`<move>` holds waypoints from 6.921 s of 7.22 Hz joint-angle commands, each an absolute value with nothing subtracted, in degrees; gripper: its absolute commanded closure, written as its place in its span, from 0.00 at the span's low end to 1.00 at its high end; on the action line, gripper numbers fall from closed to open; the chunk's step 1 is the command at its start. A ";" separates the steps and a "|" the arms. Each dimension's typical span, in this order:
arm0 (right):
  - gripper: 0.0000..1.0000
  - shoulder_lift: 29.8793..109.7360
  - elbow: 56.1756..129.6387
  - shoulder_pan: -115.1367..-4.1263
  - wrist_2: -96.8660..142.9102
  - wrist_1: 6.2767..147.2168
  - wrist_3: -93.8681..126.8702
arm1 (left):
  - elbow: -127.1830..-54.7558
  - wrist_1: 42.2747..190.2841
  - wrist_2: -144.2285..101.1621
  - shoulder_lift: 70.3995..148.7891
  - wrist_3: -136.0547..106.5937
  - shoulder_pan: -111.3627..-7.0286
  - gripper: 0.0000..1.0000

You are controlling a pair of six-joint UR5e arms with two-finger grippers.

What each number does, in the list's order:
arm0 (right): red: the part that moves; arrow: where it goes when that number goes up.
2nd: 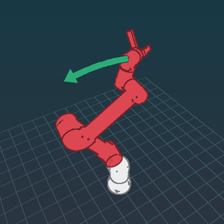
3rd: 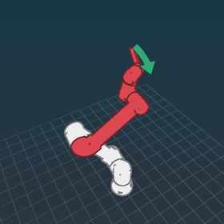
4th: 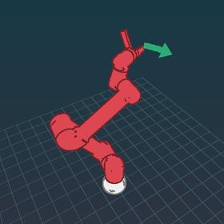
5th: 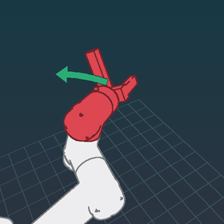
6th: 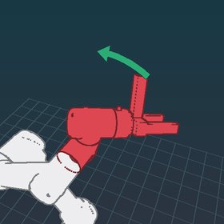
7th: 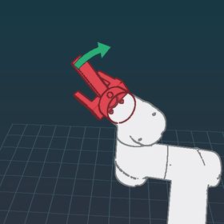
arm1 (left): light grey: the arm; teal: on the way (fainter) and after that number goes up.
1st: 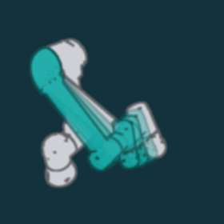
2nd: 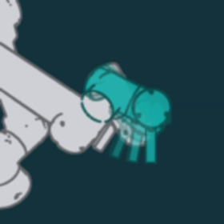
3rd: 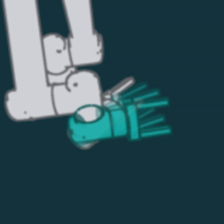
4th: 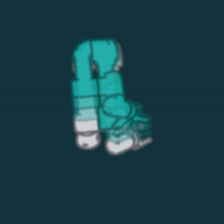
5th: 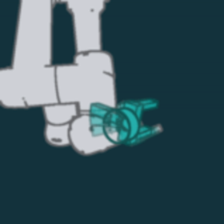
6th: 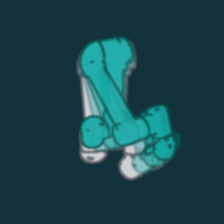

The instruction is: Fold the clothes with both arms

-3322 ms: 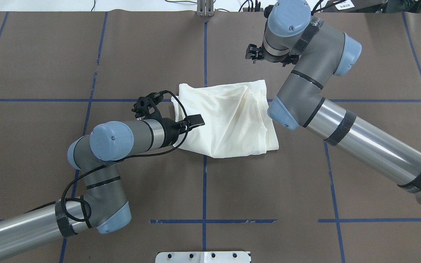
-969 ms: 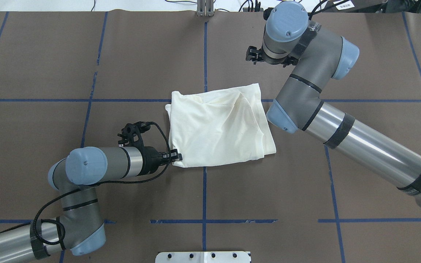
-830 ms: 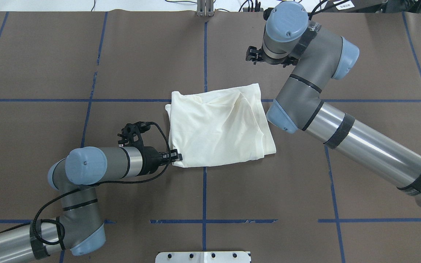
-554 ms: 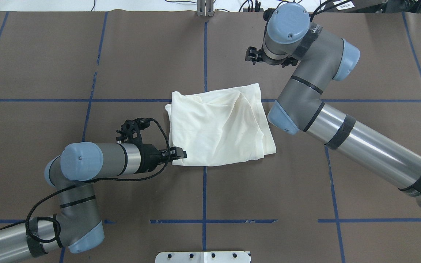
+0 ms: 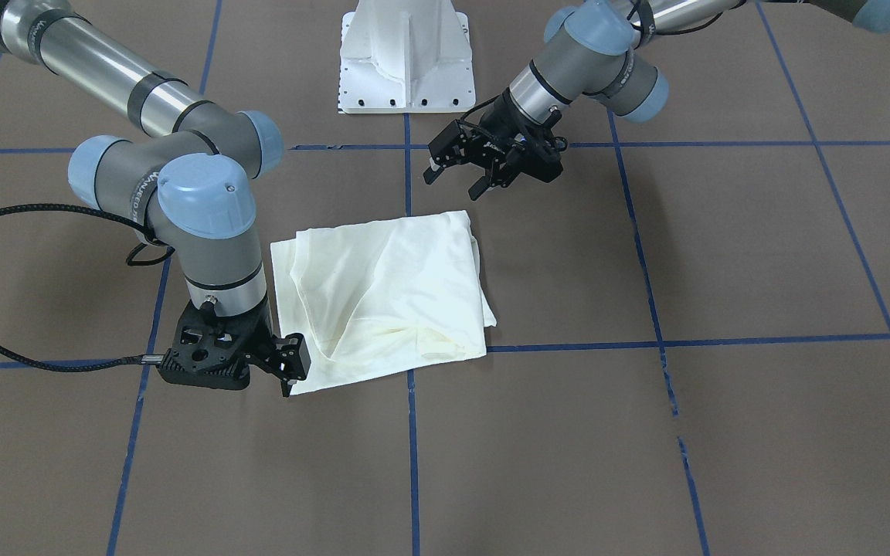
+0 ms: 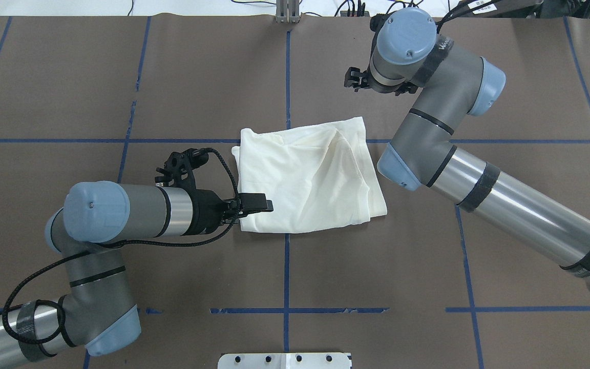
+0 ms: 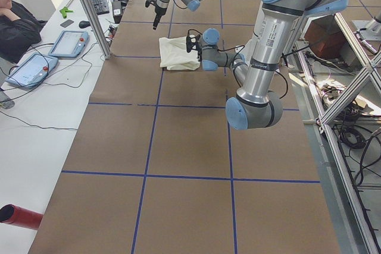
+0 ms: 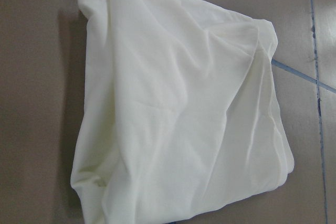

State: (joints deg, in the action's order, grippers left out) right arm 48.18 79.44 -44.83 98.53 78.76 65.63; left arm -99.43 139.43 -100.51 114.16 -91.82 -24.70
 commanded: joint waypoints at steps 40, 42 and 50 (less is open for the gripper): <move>0.00 100.02 105.03 -95.45 131.75 98.44 -9.84 | -103.00 89.77 -133.73 78.49 10.68 -92.02 0.00; 0.00 100.02 105.03 -95.45 131.57 98.79 -9.76 | -103.62 89.47 -134.39 78.49 10.02 -91.93 0.00; 0.00 101.78 105.21 -95.10 130.78 98.35 -10.72 | -104.15 90.18 -134.91 78.57 10.46 -91.93 0.00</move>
